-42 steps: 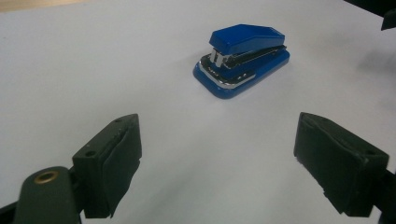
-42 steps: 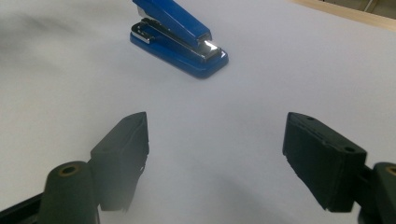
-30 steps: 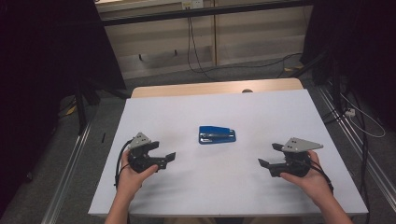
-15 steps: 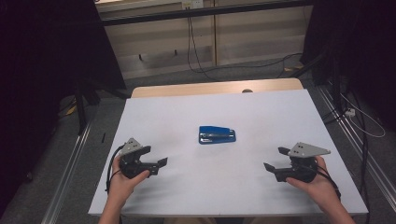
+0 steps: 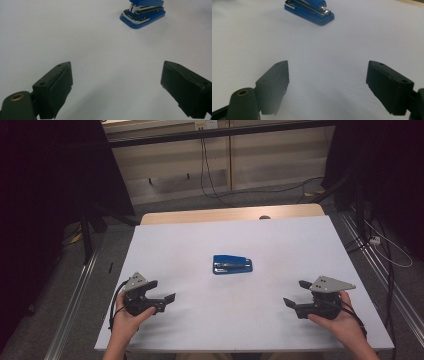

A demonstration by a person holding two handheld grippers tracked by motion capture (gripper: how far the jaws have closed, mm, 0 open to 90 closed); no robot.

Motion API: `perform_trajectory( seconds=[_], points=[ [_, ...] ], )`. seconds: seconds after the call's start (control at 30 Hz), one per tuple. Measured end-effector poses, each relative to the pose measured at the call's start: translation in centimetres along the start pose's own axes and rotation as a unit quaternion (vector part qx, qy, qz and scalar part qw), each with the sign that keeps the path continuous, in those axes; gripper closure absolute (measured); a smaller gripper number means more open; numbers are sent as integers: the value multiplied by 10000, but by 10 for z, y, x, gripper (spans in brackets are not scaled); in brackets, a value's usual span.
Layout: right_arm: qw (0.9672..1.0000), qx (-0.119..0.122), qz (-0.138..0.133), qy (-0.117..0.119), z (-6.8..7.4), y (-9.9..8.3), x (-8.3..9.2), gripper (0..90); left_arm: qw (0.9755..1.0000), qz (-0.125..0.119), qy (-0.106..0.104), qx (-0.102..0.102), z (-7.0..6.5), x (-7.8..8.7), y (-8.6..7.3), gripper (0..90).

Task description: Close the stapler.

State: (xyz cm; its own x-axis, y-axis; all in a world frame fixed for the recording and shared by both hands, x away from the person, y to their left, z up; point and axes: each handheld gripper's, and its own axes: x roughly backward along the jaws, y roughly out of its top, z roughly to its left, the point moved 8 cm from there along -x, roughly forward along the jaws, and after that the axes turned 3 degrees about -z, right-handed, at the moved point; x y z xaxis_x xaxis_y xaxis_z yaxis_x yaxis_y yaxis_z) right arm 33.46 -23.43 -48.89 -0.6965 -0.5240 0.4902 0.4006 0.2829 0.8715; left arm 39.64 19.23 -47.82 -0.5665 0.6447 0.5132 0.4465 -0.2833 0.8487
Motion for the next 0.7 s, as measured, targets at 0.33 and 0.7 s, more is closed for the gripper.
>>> perform_trajectory(
  seconds=[0.33, 0.7],
  points=[
    [10000, -18, -4, -28, 0, -4, 2, 182, 10000, 9, -23, -59, -1, 2, -5, 101],
    [10000, -29, -41, -68, -1, -4, 4, 172, 10000, 5, -33, -12, 0, 3, -7, 100]
  ],
)
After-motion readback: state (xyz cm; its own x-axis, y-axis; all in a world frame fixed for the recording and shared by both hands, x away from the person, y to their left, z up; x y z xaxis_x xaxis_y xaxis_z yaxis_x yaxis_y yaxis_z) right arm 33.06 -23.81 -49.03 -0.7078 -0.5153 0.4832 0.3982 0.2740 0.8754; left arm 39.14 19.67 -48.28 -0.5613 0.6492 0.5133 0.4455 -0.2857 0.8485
